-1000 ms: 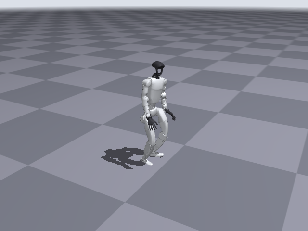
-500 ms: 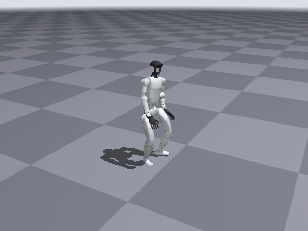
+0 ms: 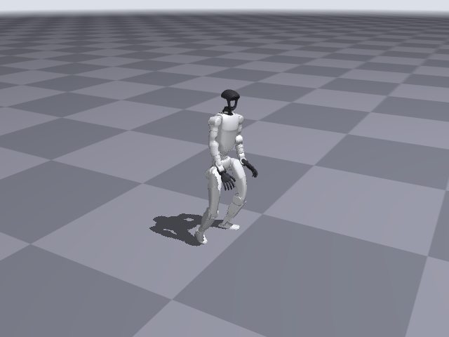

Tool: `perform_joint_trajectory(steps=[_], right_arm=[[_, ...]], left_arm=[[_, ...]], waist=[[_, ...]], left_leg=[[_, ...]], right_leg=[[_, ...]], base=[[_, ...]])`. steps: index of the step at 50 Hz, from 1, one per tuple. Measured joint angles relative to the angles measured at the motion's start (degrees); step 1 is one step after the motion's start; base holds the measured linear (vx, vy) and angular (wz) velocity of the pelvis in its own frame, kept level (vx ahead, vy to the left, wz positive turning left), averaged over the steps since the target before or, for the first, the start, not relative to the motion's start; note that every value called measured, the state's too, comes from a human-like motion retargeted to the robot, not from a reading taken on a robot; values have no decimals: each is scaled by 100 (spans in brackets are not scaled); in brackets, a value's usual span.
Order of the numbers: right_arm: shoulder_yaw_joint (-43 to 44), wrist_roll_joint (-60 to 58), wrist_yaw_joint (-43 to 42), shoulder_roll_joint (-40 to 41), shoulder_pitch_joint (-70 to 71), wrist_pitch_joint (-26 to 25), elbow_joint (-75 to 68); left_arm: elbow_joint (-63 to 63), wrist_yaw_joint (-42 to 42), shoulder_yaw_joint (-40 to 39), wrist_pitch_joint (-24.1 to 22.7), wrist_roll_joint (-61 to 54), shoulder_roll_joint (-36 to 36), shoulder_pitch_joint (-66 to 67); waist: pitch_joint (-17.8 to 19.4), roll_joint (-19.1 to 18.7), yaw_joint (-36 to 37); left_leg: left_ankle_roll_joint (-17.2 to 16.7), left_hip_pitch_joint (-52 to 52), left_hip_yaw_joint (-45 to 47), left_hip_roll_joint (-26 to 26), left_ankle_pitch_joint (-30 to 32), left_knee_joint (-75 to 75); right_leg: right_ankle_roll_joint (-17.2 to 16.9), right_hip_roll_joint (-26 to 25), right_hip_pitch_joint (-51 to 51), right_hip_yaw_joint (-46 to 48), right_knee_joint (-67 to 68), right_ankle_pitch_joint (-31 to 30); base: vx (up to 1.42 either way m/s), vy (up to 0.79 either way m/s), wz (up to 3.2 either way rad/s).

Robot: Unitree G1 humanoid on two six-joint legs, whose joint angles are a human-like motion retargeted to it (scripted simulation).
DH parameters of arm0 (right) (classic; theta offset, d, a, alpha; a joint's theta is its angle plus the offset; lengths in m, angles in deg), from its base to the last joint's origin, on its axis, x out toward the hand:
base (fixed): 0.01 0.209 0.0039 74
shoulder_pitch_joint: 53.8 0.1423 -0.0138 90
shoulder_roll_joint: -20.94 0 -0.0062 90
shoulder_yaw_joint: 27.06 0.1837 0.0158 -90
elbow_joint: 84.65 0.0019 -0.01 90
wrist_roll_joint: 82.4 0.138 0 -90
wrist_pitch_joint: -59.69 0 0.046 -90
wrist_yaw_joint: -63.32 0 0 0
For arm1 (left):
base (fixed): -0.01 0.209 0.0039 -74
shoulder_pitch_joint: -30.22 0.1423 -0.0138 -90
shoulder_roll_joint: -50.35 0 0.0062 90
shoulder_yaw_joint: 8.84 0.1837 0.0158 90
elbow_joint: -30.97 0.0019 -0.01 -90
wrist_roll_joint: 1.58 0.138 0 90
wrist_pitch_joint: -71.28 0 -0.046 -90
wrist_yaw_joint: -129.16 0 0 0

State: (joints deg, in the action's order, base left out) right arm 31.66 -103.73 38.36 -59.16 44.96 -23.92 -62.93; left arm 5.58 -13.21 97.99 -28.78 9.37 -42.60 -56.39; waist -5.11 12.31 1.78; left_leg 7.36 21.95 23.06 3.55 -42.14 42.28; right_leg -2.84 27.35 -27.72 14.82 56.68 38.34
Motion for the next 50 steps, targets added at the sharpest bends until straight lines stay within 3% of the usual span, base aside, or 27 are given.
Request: perform_joint_trajectory(steps=[3,5,10,12,15,21,25,28,30,33,35,37,42,45,47,50], right_arm=[[27,83,72,56,59,1,174],[51,119,74,84,68,26,300],[194,147,-16,34,41,108,587],[209,89,-92,-1,32,121,643],[199,-37,-179,-46,73,103,675],[98,-272,-197,-82,162,-35,409],[156,-245,-216,-86,185,-128,35],[252,-73,-307,-120,113,-186,-144],[356,69,-361,-186,101,-199,-201],[486,220,-423,-190,-6,-179,-142],[584,287,-437,-209,-22,-149,-68],[657,338,-460,-203,-118,-113,-15],[857,476,-335,-246,-250,-32,88],[1005,554,-250,-304,-345,-17,114],[1086,571,-279,-330,-460,-36,91],[1222,548,-403,-371,-555,-103,22]], left_arm=[[-123,152,-179,80,-130,177,-163],[-149,268,-337,130,-211,261,-164],[-134,392,-647,190,-199,287,78],[-107,407,-705,189,-199,191,201],[-71,389,-757,149,-213,49,303],[19,285,-639,94,-396,-249,377],[63,199,-473,73,-570,-430,370],[49,176,-338,60,-623,-536,369],[40,178,-197,46,-617,-591,297],[38,236,-26,40,-541,-561,200],[87,281,16,55,-500,-519,5],[130,324,32,72,-477,-453,-107],[282,341,-178,73,-490,-219,-527],[283,350,-328,87,-454,-111,-678],[263,353,-380,86,-440,-129,-674],[230,314,-398,74,-426,-204,-682]], waist=[[133,266,-146],[179,377,-229],[158,346,-237],[175,399,-200],[178,392,-81],[91,271,141],[-94,155,293],[-151,126,358],[-10,329,197],[165,294,-112],[310,302,-358],[409,246,-559],[556,-82,-838],[545,-257,-833],[522,-245,-792],[520,-395,-709]], left_leg=[[108,-345,119,-558,229,-651],[99,-581,132,-817,450,-1063],[-122,-786,95,-846,876,-1380],[-156,-654,219,-782,823,-1075],[-125,-349,497,-446,558,-474],[71,178,1362,808,55,830],[-1,196,1573,949,139,562],[-47,32,1397,492,235,64],[58,-452,1182,-509,541,-976],[67,-864,572,-1197,687,-1535],[118,-1466,37,-1839,1123,-2617],[89,-1732,-418,-2062,1249,-2865],[18,-2347,-1409,-2268,1684,-3659],[-63,-2366,-1670,-2283,1735,-3463],[-186,-2321,-1707,-2444,1779,-3073],[-518,-2036,-1702,-2477,1694,-1919]], right_leg=[[43,-45,-78,-76,351,148],[-43,-446,-15,-159,294,168],[-359,-1828,348,-471,-809,-241],[-356,-1842,372,-511,-886,-222],[-237,-1714,426,-318,-1042,-90],[-124,-1221,420,392,-944,106],[-26,-887,501,910,-811,187],[220,-290,461,1216,-3,137],[366,469,204,875,968,103],[510,507,-217,113,1866,-21],[439,225,-585,-497,2055,-49],[324,-319,-829,-901,1847,-115],[-247,-2187,-1206,-1637,161,-808],[-556,-2990,-1125,-1828,-1060,-1362],[-590,-3127,-1076,-1882,-1159,-1452],[-365,-3091,-760,-1619,-1117,-1359]], base=[[7,27,21],[8,22,7],[6,20,-11],[0,23,-8],[1,28,-6],[5,33,38],[15,38,79],[19,43,91],[23,48,174],[26,44,205],[29,42,221],[30,37,214],[33,35,178],[34,34,131],[34,32,118],[37,32,124]])
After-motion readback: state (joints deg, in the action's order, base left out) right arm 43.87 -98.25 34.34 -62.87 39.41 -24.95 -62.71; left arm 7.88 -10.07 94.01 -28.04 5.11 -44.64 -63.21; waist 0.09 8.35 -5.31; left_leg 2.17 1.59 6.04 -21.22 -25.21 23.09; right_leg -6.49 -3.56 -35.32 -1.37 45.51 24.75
